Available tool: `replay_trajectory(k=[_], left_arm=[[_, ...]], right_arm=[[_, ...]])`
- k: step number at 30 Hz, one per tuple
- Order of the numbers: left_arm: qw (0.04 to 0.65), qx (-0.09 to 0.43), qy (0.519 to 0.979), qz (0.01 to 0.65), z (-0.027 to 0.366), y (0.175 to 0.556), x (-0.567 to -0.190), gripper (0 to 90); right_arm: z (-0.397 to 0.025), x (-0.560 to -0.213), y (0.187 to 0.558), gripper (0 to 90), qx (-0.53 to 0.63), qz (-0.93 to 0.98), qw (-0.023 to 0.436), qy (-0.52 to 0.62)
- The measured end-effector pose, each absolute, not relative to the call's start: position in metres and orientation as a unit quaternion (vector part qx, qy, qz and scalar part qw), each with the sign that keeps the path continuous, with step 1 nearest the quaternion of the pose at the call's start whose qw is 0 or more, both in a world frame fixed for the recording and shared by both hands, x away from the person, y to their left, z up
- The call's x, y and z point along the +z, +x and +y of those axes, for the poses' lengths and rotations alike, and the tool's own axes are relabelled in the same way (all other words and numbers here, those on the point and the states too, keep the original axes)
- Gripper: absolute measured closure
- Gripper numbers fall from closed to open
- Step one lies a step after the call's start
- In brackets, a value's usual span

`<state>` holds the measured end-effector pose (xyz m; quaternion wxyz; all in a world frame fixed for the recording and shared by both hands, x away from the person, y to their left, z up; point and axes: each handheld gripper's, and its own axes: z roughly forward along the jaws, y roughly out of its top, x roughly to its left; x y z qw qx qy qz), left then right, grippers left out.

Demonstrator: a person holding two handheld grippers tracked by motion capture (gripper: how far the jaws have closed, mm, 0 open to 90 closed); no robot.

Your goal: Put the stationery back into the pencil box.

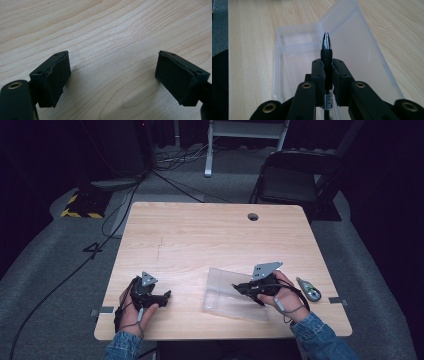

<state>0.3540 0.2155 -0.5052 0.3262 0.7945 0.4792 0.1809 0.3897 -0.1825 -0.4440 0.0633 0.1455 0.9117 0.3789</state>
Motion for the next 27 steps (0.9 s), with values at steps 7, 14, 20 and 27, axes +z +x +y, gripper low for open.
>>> replay_trajectory(k=[7, 14, 20, 27], left_arm=[[0.326, 0.181, 0.794, 0.479, 0.215, 0.354, -0.505, 13.3], [0.326, 0.181, 0.794, 0.479, 0.215, 0.354, -0.505, 13.3], [0.326, 0.181, 0.794, 0.479, 0.215, 0.354, -0.505, 13.3], [0.326, 0.181, 0.794, 0.479, 0.215, 0.354, -0.505, 13.3]], right_arm=[[-0.18, -0.448, 0.39, 80.5, 0.371, 0.915, 0.065, 0.142], [-0.177, -0.452, 0.39, 80.4, 0.364, 0.919, 0.067, 0.139], [-0.175, -0.456, 0.389, 80.4, 0.36, 0.92, 0.066, 0.139], [-0.17, -0.461, 0.388, 80.4, 0.35, 0.924, 0.071, 0.134]])
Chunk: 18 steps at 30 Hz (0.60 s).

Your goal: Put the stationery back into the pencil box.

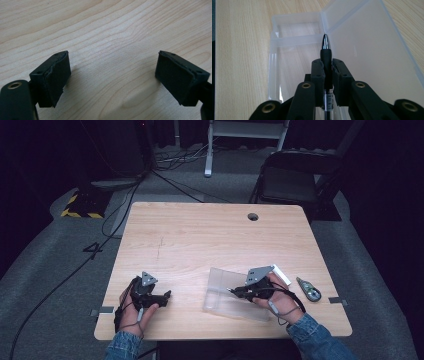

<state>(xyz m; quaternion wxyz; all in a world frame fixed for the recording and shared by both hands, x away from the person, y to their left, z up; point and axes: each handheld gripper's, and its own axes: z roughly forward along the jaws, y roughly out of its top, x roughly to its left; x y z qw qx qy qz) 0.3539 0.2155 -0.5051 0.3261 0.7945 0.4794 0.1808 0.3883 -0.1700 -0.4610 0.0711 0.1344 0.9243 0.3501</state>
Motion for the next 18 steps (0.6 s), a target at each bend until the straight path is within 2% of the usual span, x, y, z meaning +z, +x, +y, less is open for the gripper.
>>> replay_trajectory(k=[18], left_arm=[[0.326, 0.181, 0.795, 0.479, 0.2155, 0.354, -0.5052, 13.4]], right_arm=[[-0.1609, -0.4711, 0.3852, 80.3, 0.327, 0.934, 0.077, 0.119]])
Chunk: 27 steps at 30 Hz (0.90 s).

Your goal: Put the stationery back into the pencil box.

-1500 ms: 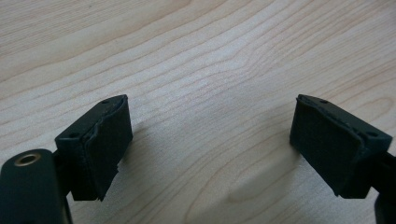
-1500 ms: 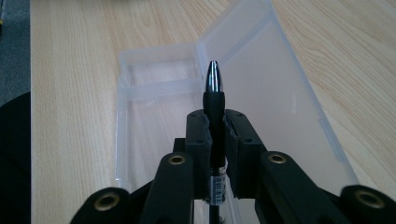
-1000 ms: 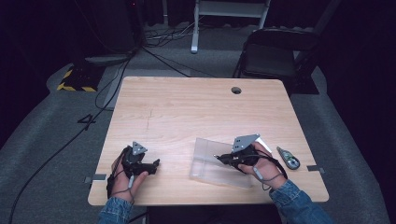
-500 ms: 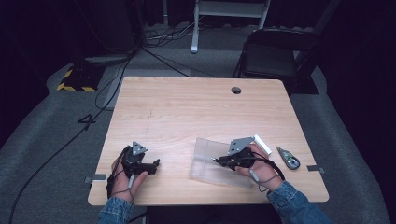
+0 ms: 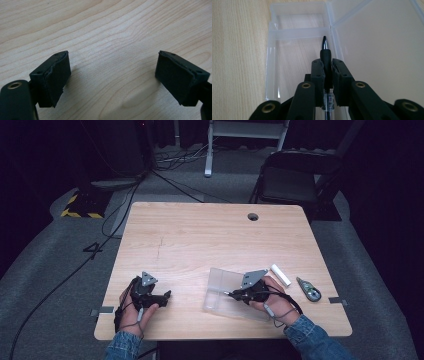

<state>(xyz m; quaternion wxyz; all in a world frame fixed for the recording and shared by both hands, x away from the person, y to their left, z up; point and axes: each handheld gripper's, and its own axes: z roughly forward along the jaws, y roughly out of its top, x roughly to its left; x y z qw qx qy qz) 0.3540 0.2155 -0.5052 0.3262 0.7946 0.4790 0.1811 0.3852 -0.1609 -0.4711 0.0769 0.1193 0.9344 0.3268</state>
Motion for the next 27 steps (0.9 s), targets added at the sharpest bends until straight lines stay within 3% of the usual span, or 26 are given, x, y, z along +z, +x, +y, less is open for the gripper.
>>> replay_trajectory(k=[19, 27], left_arm=[[0.326, 0.181, 0.795, 0.479, 0.2155, 0.3539, -0.5052, 13.3], [0.326, 0.181, 0.795, 0.479, 0.2154, 0.3539, -0.5052, 13.3]], right_arm=[[-0.1589, -0.4712, 0.3825, 76.3, 0.322, 0.936, 0.087, 0.116], [-0.1545, -0.4709, 0.3765, 84.4, 0.322, 0.94, 0.049, 0.104]])
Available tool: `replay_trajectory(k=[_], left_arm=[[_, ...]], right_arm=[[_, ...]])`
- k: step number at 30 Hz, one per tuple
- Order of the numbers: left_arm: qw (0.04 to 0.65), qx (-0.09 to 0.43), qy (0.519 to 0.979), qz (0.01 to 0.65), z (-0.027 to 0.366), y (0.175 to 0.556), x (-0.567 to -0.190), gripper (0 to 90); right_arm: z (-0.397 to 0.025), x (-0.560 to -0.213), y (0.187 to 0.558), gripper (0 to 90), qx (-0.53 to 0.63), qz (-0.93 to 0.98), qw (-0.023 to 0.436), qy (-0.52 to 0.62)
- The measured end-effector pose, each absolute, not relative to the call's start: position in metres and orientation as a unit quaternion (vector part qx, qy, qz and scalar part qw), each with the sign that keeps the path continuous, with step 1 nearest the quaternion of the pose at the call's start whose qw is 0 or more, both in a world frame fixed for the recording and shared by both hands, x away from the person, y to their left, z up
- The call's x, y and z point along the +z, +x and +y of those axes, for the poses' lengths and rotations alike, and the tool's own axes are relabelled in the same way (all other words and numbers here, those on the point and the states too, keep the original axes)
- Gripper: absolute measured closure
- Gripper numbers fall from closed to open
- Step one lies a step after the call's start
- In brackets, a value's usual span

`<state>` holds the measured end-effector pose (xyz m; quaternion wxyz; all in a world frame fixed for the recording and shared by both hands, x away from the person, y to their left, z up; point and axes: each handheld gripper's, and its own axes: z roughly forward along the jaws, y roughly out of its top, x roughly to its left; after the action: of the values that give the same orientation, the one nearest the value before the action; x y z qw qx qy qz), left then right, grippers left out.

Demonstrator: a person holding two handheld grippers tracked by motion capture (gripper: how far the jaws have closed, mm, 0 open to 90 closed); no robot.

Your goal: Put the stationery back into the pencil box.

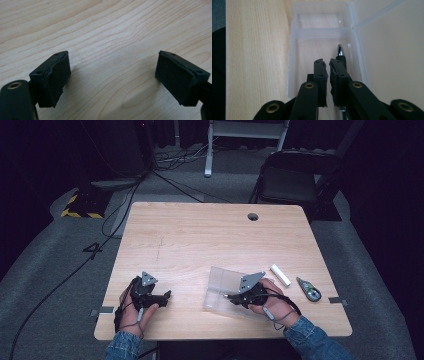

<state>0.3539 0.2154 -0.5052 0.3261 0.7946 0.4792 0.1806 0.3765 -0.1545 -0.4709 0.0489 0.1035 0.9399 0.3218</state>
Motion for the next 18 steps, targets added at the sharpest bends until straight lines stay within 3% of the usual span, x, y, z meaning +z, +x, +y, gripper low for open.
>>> replay_trajectory(k=[18], left_arm=[[0.326, 0.181, 0.795, 0.479, 0.2155, 0.354, -0.5051, 13.2]], right_arm=[[-0.1562, -0.4739, 0.379, 72.9, 0.308, 0.942, 0.054, 0.124]])
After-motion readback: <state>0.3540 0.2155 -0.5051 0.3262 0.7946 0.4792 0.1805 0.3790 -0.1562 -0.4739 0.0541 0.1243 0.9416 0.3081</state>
